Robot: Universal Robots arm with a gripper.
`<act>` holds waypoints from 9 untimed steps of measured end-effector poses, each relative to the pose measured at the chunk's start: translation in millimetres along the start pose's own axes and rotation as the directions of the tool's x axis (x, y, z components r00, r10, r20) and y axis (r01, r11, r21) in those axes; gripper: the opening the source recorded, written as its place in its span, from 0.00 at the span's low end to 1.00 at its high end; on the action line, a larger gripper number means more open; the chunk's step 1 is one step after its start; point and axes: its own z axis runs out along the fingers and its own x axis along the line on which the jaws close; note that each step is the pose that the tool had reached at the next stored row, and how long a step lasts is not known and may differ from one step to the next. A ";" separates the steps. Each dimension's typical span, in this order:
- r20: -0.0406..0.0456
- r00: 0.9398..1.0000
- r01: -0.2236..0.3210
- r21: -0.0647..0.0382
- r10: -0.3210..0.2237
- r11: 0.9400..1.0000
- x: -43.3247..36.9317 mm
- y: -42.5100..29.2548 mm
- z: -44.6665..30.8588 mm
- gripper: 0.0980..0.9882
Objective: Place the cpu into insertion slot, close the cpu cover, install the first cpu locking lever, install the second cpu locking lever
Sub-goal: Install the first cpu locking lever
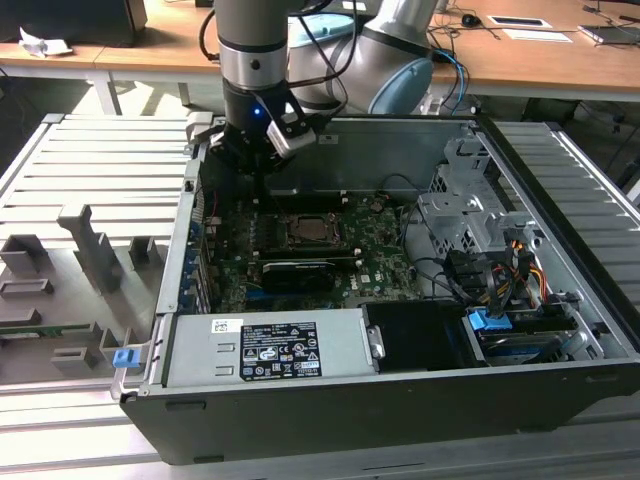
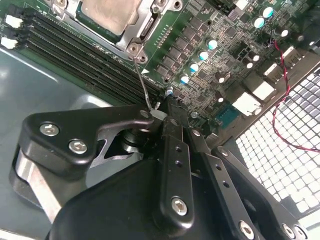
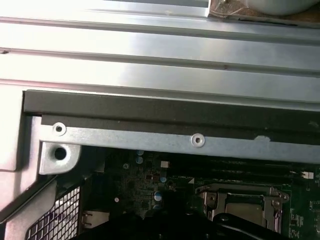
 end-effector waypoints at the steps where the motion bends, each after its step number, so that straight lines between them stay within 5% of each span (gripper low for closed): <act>1: 0.000 1.000 0.000 0.000 0.000 1.000 -0.4 0.3 0.1 0.01; 9: 0.000 1.000 0.000 0.000 0.000 1.000 -4.9 0.6 0.9 0.01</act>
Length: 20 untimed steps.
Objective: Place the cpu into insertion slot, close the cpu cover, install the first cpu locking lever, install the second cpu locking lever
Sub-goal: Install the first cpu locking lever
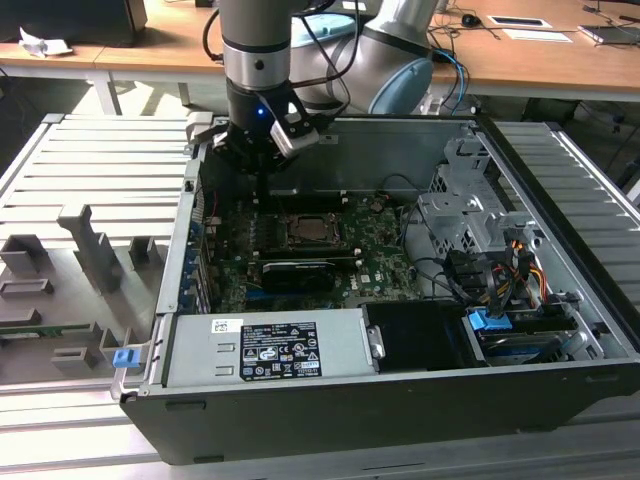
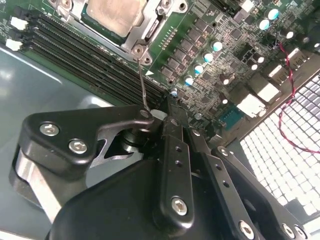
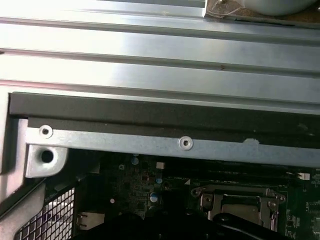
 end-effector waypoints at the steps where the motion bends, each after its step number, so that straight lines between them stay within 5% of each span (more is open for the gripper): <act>1: 0.000 1.000 0.000 0.000 0.000 1.000 -1.6 -0.1 0.1 0.01; 14: 0.000 1.000 0.000 0.000 0.000 1.000 -16.2 -0.6 0.8 0.01; 20: 0.000 1.000 0.000 0.000 0.000 1.000 -29.3 -1.3 1.7 0.01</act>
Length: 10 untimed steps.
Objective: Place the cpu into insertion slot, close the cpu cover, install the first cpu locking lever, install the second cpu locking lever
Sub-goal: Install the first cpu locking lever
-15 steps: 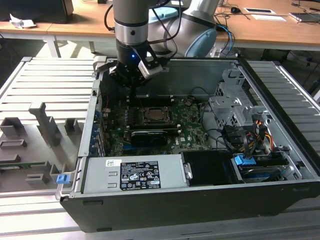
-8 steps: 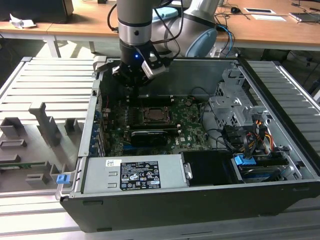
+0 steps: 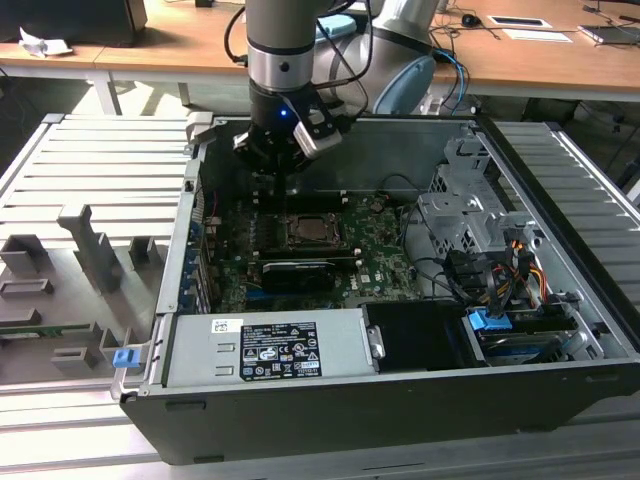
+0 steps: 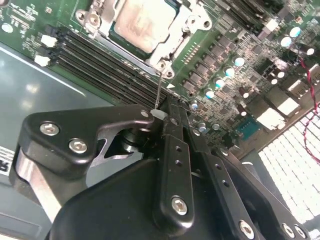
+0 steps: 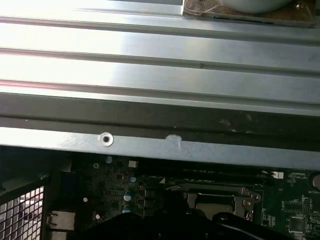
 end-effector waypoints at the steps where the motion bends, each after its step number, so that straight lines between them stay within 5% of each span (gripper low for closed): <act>1: 0.000 1.000 0.000 0.000 0.000 1.000 -2.3 -0.2 0.1 0.01; 6: 0.000 1.000 0.000 -0.001 0.000 1.000 -16.8 -1.3 3.5 0.01; 10: 0.003 1.000 -0.006 -0.030 0.006 1.000 -20.5 -2.0 5.9 0.01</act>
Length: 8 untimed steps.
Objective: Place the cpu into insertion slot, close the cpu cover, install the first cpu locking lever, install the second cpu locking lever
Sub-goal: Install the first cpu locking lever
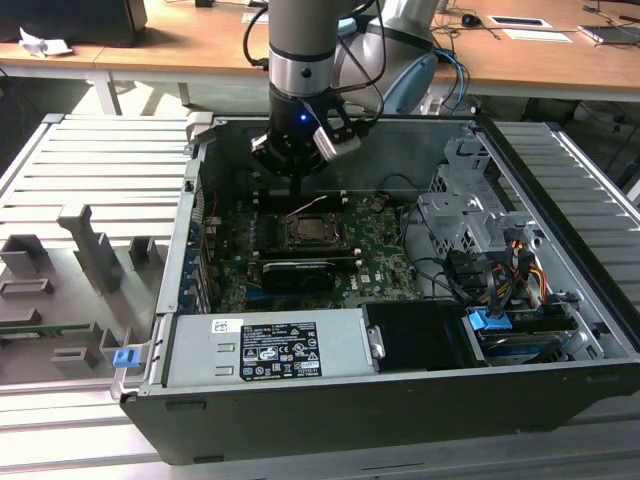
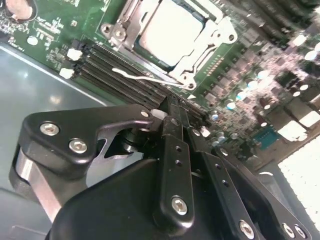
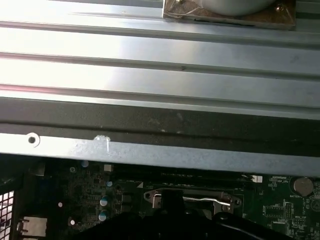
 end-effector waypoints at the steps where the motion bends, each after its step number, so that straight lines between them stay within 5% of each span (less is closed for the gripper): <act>1: 0.001 1.000 -0.002 -0.002 0.002 1.000 -0.3 -0.2 1.4 0.01; 8: 0.000 1.000 -0.003 -0.002 0.003 1.000 -11.2 -1.9 14.3 0.01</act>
